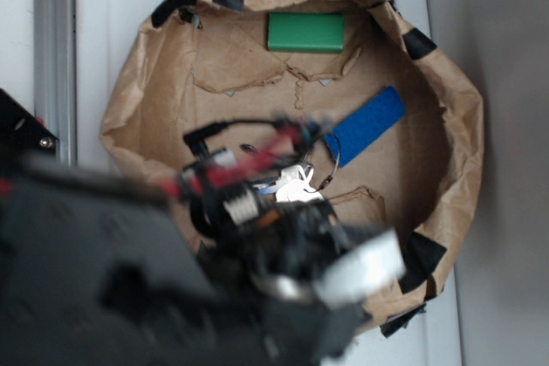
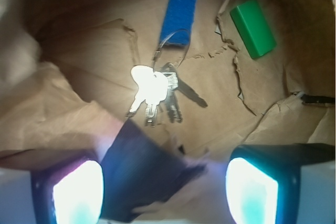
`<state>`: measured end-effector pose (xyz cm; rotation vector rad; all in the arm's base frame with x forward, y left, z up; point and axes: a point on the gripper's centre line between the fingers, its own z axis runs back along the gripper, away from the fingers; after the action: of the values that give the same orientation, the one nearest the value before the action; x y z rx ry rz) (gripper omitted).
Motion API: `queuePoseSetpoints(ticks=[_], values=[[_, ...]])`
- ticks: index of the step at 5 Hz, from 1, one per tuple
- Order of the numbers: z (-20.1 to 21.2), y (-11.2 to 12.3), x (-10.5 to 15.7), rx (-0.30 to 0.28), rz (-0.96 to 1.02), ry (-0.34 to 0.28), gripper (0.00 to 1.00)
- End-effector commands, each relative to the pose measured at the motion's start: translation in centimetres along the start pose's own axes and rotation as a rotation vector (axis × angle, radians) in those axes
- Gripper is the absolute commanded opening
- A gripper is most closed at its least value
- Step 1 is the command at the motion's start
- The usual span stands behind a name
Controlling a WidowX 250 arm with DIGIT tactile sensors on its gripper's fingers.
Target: Grab the silver keys.
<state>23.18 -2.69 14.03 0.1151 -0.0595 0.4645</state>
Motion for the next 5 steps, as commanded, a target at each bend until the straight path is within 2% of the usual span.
queuePoseSetpoints(ticks=[1,2,3,4,5], values=[[1.2,3.8,2.2,-0.216,-0.006,0.021,1.0],[-0.1,3.1,2.3,-0.182,0.014,0.027,1.0],[-3.1,0.6,1.6,-0.103,0.011,0.008,1.0],[-4.1,-0.3,2.4,-0.09,0.038,-0.004,1.0],[-3.5,-1.1,4.0,-0.086,0.072,-0.059,1.0]])
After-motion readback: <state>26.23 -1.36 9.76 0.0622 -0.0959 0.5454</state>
